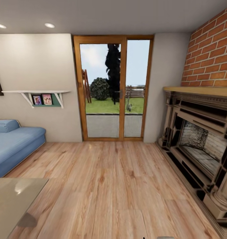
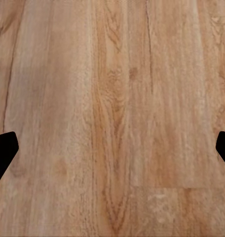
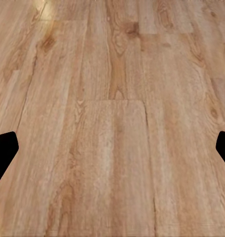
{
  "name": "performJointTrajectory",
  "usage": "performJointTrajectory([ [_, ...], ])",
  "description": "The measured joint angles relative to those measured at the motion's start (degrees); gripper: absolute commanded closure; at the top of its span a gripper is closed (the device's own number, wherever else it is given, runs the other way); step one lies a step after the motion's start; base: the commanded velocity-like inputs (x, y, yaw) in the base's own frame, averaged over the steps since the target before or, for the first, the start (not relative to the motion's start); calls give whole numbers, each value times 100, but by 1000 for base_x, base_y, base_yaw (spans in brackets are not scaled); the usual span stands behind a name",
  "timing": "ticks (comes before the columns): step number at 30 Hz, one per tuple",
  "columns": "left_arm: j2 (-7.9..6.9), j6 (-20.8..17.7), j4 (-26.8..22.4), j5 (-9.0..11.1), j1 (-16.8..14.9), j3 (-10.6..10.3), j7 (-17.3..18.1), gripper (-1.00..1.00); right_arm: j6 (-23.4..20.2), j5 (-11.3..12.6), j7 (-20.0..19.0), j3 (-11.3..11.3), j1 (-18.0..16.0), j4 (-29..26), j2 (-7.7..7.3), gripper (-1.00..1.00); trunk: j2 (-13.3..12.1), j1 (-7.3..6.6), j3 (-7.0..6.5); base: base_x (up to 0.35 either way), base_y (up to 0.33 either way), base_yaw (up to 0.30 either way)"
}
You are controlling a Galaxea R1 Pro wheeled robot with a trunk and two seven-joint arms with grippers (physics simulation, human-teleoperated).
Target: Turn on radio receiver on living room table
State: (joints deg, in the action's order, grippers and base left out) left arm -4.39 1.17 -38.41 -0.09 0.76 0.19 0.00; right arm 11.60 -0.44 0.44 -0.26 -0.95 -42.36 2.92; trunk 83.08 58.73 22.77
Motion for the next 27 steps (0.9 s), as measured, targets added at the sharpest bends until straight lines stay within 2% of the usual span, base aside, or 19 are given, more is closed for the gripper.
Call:
performJointTrajectory([
  [27, 0, 0, 0, -1, 2, 2, 0, -100, 0, 0, 0, 0, -1, 0, -2, -100, 0, 0, 0, 271, 0, 0],
])
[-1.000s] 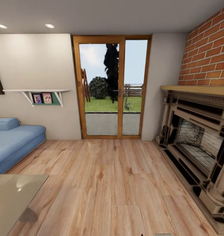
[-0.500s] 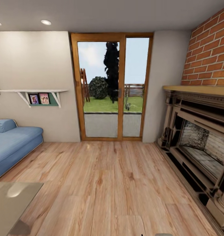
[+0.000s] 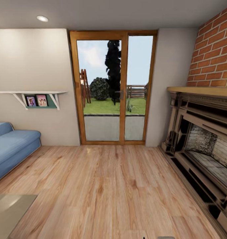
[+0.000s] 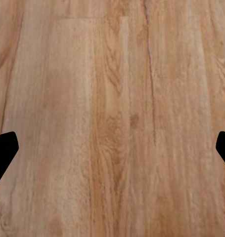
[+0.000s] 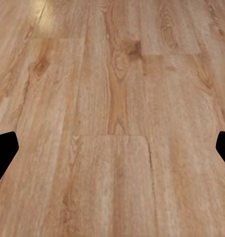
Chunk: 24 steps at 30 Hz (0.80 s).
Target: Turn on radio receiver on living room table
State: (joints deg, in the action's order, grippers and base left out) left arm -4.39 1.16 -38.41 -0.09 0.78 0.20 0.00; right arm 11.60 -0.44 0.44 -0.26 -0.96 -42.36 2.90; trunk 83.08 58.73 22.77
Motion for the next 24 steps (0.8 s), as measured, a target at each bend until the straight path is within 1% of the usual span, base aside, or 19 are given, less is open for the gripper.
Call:
performJointTrajectory([
  [9, 0, 4, 0, -6, -4, -2, 0, -100, 0, 2, 0, 0, -1, 0, 2, -100, 0, 0, 0, 262, 0, 0],
  [12, 0, 2, 0, -1, -1, 2, 0, -100, 0, 0, 0, 0, -1, 0, 5, -100, 0, 0, 0, 165, 0, 0],
  [24, 0, 1, 0, 0, -3, 3, 0, -100, 0, 0, 2, 0, -1, 0, 6, -100, 0, 0, 0, 21, 0, 0],
])
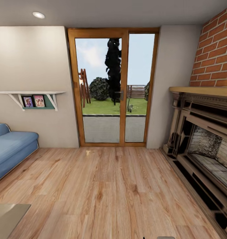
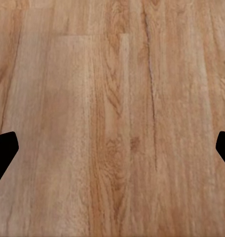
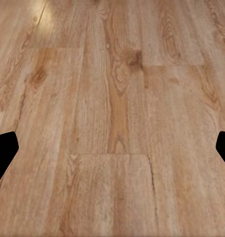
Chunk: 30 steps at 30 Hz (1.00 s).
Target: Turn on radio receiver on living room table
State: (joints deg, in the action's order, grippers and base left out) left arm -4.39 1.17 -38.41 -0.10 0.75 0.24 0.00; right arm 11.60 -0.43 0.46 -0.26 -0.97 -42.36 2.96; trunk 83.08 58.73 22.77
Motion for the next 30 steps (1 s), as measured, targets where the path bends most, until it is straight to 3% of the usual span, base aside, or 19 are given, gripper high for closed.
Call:
performJointTrajectory([
  [30, 0, 0, 0, 1, 1, -2, 0, -100, 0, -1, 7, 0, 2, 0, 3, -100, 0, 0, 4, 0, 0, 10],
])
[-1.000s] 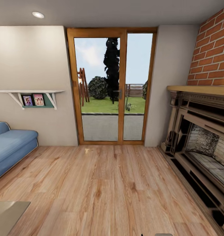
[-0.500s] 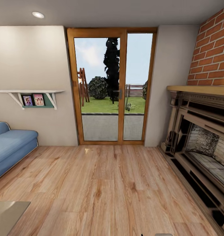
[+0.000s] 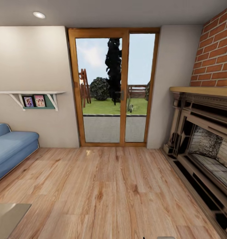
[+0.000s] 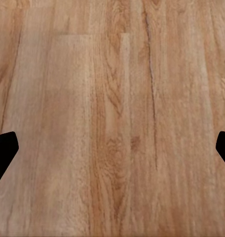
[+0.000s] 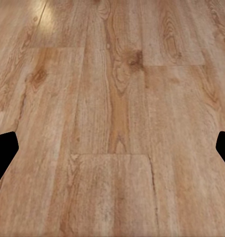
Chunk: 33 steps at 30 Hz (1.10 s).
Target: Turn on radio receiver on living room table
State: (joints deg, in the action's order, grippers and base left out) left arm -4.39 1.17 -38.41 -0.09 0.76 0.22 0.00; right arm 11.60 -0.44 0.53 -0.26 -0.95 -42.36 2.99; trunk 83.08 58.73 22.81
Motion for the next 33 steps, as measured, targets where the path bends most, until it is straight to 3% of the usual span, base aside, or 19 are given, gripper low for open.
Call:
performJointTrajectory([
  [33, 57, -1, 69, -16, 0, 1, 0, -100, 0, 0, 0, 0, -1, 0, 0, -100, 0, 0, 104, 0, 0, 155],
])
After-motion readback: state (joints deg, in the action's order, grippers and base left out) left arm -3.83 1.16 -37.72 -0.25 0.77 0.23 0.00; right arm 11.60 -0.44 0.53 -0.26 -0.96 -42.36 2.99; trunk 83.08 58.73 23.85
